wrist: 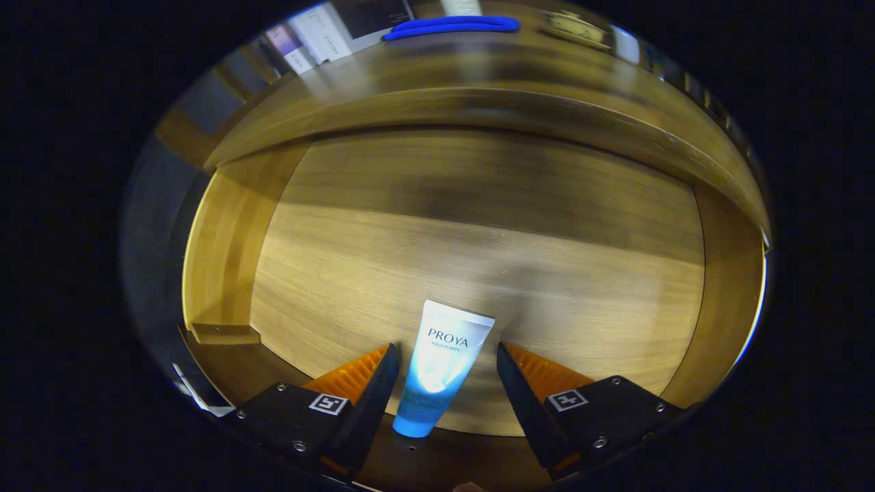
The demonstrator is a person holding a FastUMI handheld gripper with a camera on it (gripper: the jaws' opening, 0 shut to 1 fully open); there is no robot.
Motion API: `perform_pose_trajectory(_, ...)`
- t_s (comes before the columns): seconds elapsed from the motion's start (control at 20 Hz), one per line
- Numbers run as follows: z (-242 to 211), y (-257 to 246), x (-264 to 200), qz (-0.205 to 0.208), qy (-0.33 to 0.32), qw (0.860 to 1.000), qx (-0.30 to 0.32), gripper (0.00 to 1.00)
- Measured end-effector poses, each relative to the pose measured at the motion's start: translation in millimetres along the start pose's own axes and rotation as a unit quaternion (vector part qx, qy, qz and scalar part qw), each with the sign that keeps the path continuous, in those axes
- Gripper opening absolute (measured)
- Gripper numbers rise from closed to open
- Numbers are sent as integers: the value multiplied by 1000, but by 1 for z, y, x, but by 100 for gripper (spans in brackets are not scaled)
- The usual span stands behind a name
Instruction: Pull open the drawer, take out the items inside it, and place them on the countertop above the cabinet.
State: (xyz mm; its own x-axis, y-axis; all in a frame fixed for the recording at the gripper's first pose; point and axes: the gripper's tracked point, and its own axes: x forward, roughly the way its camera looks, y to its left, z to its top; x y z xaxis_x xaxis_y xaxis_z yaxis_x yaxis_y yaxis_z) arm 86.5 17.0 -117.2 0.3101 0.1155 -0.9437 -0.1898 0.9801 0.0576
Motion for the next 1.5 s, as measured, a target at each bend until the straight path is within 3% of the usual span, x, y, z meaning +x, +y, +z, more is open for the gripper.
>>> perform_pose_trajectory(0.2,-5,1,2,-38,3,997,-74,86)
perform_pose_trajectory(0.3,-1,3,3,-33,-6,996,-83,79)
perform_pose_trajectory(0.35,-3,0,2,-29,-13,996,-87,68)
perform_pose_trajectory(0.55,-2,-1,-2,-1,-47,995,-86,52)
perform_pose_trajectory(0.8,11,6,-16,35,-97,993,-65,51)
perform_pose_trajectory(1.05,36,14,-50,62,-188,977,-78,51)
perform_pose_trajectory(1.5,73,16,-127,59,-317,940,-112,50)
